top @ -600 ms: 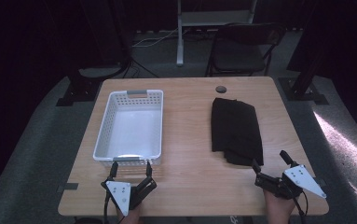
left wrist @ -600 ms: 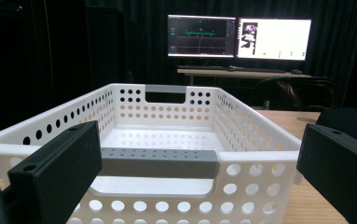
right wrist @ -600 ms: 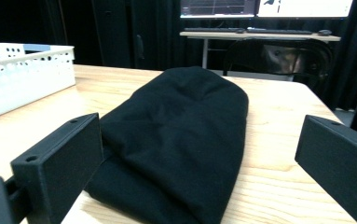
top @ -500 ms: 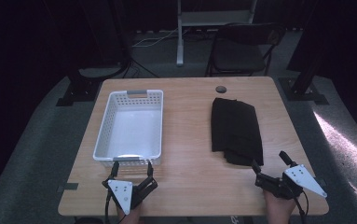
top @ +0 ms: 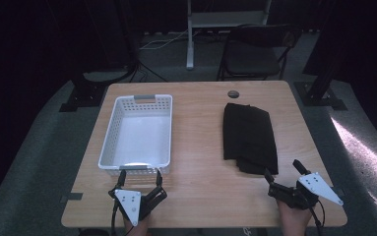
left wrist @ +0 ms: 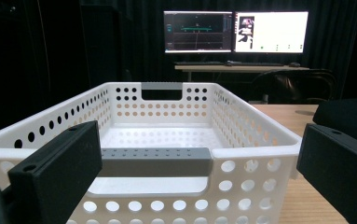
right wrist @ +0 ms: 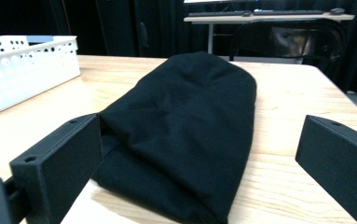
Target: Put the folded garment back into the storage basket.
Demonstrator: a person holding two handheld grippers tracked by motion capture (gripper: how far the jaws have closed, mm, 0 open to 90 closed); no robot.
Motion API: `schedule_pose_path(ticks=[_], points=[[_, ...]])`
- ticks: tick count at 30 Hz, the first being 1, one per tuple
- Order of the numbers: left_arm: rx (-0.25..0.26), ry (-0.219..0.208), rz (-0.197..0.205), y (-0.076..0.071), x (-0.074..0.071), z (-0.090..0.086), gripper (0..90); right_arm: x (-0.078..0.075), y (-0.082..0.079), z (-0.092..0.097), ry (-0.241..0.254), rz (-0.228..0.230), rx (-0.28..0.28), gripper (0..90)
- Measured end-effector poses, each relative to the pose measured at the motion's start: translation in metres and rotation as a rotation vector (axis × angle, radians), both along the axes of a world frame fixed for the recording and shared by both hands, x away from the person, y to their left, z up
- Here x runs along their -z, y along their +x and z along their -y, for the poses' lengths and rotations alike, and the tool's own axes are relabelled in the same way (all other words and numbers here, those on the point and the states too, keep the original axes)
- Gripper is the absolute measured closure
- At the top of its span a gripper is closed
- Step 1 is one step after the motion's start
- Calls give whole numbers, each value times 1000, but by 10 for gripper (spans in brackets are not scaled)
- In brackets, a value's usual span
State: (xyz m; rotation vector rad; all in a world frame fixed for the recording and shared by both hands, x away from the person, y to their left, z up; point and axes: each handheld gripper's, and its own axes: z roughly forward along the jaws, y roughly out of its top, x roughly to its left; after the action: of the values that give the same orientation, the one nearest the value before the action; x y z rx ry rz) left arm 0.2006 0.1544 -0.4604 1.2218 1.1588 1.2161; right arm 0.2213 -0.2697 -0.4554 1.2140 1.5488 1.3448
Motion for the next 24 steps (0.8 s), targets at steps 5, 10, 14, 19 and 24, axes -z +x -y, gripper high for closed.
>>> schedule_pose_path(ticks=[5,10,14,19,24], points=[[-1,0,-2,0,0,0,8,0,2,-3,-37,-3,-47,10],[3,-1,3,0,0,0,7,0,3,-5,-45,-25,-74,10],[3,-1,2,0,0,0,8,0,3,-3,-2,-31,-77,10],[3,-1,3,0,0,0,7,-2,2,1,52,-47,-84,31],[3,-2,3,0,0,0,7,-4,0,2,63,-50,-76,28]])
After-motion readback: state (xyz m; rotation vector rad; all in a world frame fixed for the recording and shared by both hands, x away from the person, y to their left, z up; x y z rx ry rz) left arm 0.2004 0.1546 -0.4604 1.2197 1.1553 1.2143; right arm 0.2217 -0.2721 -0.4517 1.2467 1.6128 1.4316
